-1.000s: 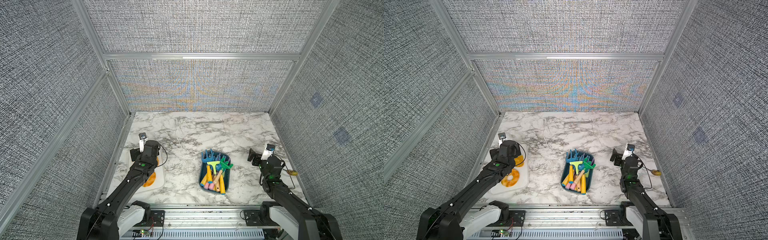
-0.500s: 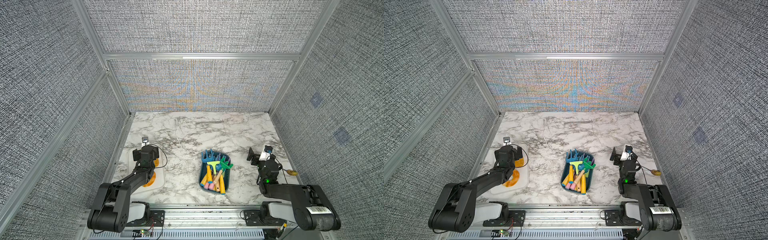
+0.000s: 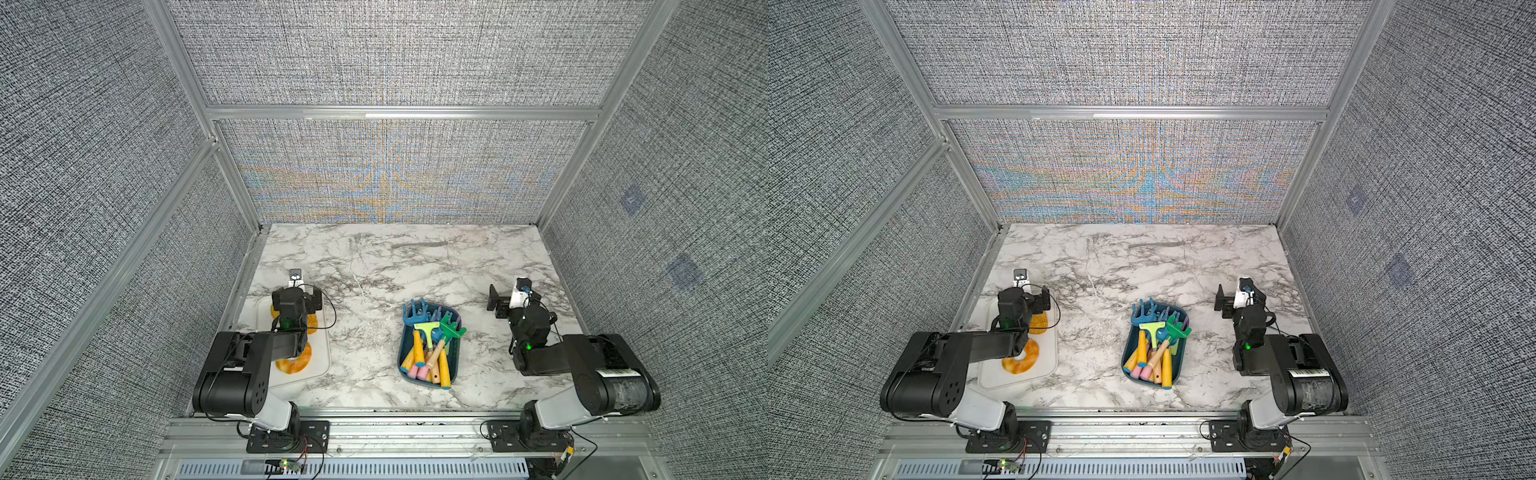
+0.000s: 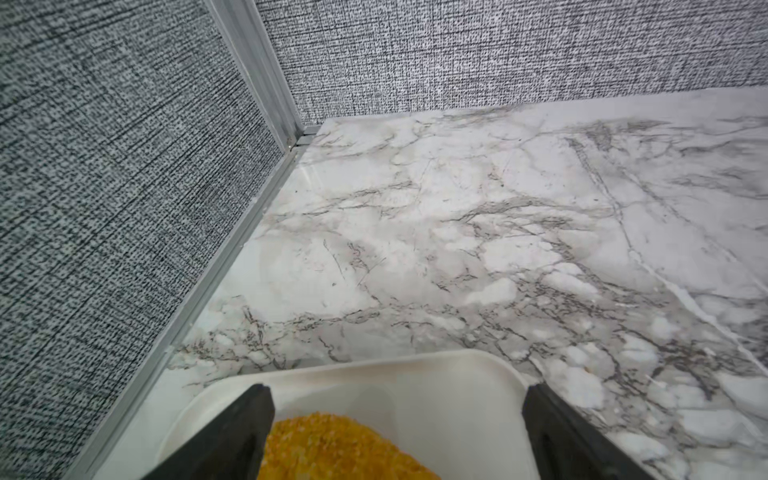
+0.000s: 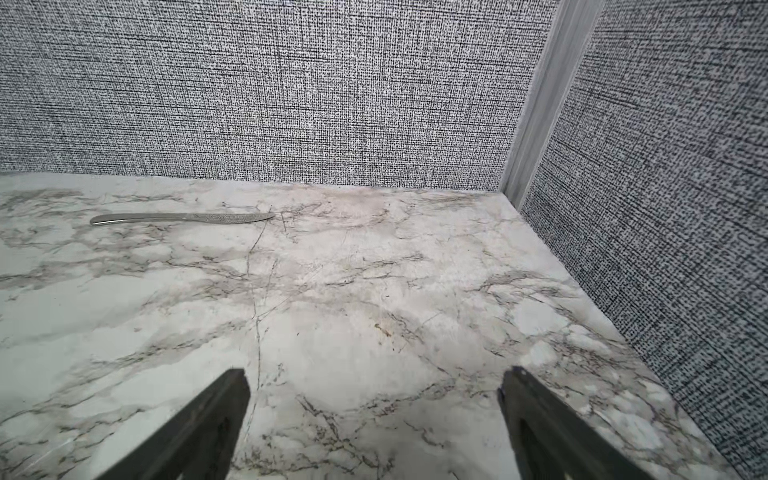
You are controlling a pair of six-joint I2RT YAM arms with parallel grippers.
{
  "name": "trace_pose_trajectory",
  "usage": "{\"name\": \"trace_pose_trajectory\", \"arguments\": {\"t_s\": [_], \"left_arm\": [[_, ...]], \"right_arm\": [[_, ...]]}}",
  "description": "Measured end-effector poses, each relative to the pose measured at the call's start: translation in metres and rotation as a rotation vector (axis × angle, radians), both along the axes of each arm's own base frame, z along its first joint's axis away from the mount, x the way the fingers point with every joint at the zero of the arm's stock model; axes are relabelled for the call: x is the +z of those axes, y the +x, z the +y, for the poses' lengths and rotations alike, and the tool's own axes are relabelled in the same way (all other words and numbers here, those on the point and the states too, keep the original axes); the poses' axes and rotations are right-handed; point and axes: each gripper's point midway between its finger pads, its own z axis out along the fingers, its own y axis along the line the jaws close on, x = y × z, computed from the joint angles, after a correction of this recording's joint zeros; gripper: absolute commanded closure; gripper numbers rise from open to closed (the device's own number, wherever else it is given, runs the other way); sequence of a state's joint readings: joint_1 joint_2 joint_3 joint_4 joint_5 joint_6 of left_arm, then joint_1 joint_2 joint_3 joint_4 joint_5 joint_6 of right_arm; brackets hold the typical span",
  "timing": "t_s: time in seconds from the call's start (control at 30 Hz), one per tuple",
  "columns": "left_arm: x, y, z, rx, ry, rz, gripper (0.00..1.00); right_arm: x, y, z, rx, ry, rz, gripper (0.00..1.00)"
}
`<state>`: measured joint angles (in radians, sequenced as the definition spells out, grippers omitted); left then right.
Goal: Put the rake into the storage box
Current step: Reset both arms
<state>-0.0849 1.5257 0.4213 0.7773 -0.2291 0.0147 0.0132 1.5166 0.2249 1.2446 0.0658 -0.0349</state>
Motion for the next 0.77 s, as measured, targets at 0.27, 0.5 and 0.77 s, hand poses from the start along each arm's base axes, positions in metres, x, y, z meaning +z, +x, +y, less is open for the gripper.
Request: {"name": "trace_pose_trajectory", "arguments": {"t_s": [0.27,0.5,0.77], "left_arm": [[-0.0003,0.0011,-0.0045,-0.033,-0.018,0.001,0.01],[-0.0003,0.0011,-0.0050,-0.036,-0.019,0.001,0.01],[-0.0003,0.0011,-0.0050,-0.036,-0.019,0.001,0.02]], "right_arm": [[-0.0060,-0.0006,0.0049,0.027,0.008,0.024,0.01],[-0.0063,-0.0007,0.0055,0.030,0.011,0.026,0.01],[-0.0068,-0.0004,0.0056,0.030,0.012,0.028,0.01]]}}
